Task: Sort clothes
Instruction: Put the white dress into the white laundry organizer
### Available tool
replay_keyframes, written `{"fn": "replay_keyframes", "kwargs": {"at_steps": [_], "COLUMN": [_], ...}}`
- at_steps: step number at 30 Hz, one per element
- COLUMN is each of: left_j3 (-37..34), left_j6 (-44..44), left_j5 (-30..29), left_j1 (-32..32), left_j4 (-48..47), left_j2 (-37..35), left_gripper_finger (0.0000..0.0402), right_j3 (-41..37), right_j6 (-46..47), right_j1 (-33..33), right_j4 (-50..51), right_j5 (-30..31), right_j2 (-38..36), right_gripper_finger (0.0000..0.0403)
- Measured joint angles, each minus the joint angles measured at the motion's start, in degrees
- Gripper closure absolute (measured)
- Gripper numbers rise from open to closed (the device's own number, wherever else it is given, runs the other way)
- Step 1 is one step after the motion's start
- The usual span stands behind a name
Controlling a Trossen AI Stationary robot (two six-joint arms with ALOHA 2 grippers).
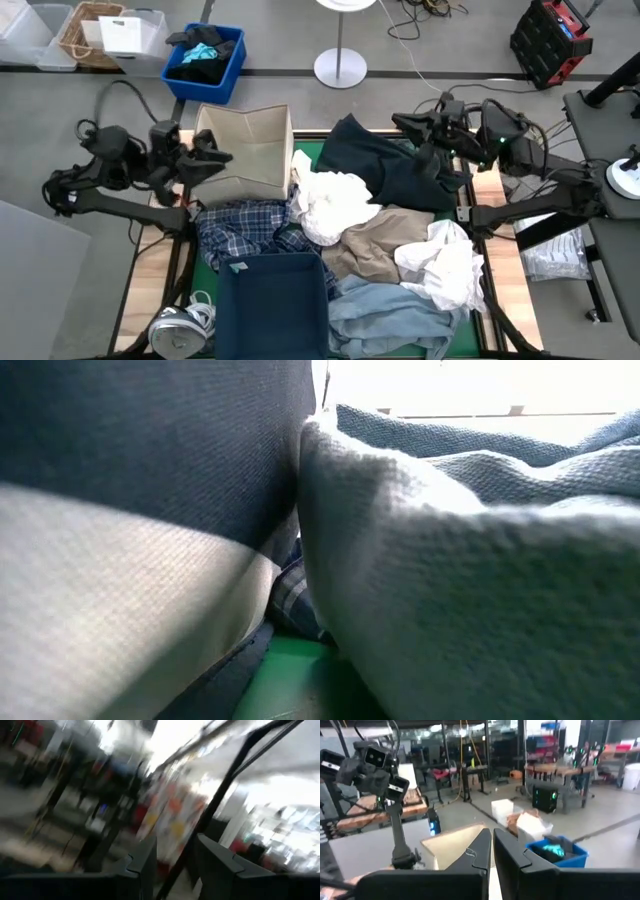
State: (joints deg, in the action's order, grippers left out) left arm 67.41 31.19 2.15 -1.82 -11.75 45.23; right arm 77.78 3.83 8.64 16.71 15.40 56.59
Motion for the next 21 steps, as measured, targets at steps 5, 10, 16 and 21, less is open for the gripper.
{"fn": "replay_keyframes", "kwargs": {"at_steps": [5, 10, 16, 21], "left_j3": [7.12, 12.47, 15.06, 14.8], "left_j6": [4.39, 4.66, 6.92, 12.56], "left_j5": [-1.98, -2.53, 2.83, 9.6], "left_j1": [-0.07, -0.07, -0.33, -0.77], "left_j4": [-19.37, -33.79, -50.93, -60.28], "left_j2": [2.85, 5.44, 8.4, 10.74], "left_gripper_finger": [0.0287, 0.0287, 0.0287, 0.0287], "right_j3": [7.08, 10.3, 10.33, 10.33], "right_j6": [7.61, 13.52, 16.74, 15.13], "right_j1": [0.0, 0.0, 0.02, 0.0], "right_j4": [13.54, 25.32, 31.32, 31.63], "right_j5": [-0.39, -0.46, -2.36, -2.4], "right_j2": [1.42, 1.21, 0.07, 0.16], "right_gripper_finger": [0.039, 0.039, 0.039, 0.039]}}
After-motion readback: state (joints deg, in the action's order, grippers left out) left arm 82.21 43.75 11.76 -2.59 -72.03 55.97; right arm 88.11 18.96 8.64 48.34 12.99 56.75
